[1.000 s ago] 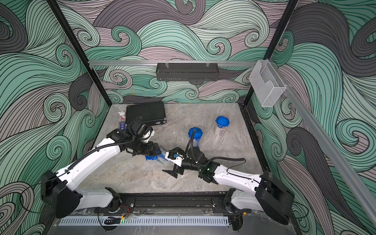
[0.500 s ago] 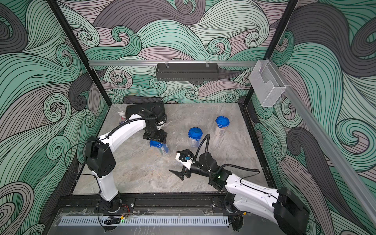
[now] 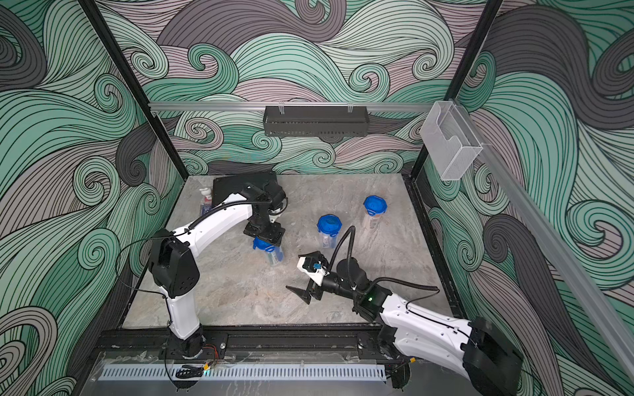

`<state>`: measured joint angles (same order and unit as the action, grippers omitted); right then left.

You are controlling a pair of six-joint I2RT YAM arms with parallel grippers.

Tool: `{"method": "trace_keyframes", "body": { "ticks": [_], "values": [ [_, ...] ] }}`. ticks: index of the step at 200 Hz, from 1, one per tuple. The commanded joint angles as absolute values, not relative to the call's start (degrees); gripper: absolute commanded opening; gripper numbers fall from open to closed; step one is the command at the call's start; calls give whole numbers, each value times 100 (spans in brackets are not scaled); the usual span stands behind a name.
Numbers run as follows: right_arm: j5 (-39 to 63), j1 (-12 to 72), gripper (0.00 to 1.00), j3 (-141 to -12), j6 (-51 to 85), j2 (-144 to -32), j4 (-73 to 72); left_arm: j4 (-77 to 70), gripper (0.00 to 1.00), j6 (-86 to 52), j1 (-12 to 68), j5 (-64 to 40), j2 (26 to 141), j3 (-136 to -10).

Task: Take out toiletry kits
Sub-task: Place the container at the center of the board.

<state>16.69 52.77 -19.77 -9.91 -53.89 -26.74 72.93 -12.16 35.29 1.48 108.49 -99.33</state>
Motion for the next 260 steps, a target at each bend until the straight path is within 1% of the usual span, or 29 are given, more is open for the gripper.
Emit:
{"method": "trace_keyframes", "body": {
  "ticks": [1,41,57,79,95,131,138,163,167,235,260],
  "values": [
    [1608,5256,99,-1899,-905,-5285,-2822,7638,47,-1154,3655,369,10935,-10104],
    [1598,5254,99,-1881,-914,-5242,-2808,7640,69,-1150,3738,376,10855,-10114],
    [1600,5250,99,-1877,-913,-5239,-2790,7663,74,-1134,3791,369,10829,-10134],
    [1596,5253,99,-1880,-927,-5241,-2796,7703,77,-1105,3840,369,10805,-10151],
    [1589,5254,99,-1881,-932,-5247,-2794,7721,86,-1082,3871,328,10768,-10152],
    [1589,5253,99,-1878,-932,-5228,-2782,7699,91,-1077,3909,201,10657,-10160],
    [1578,5251,99,-1881,-932,-5224,-2777,7701,94,-1094,3916,223,10657,-10160],
    [1575,5256,99,-1876,-927,-5172,-2745,7669,97,-1143,3933,283,10652,-10083],
    [1578,5256,99,-1874,-929,-5153,-2738,7664,98,-1151,3942,281,10648,-10075],
    [1634,5255,99,-1872,-932,-5054,-2605,7729,99,-1107,3955,89,10546,-10394],
    [1635,5256,99,-1846,-916,-5008,-2590,7703,99,-1145,3955,238,10422,-10404]
  ]
}}
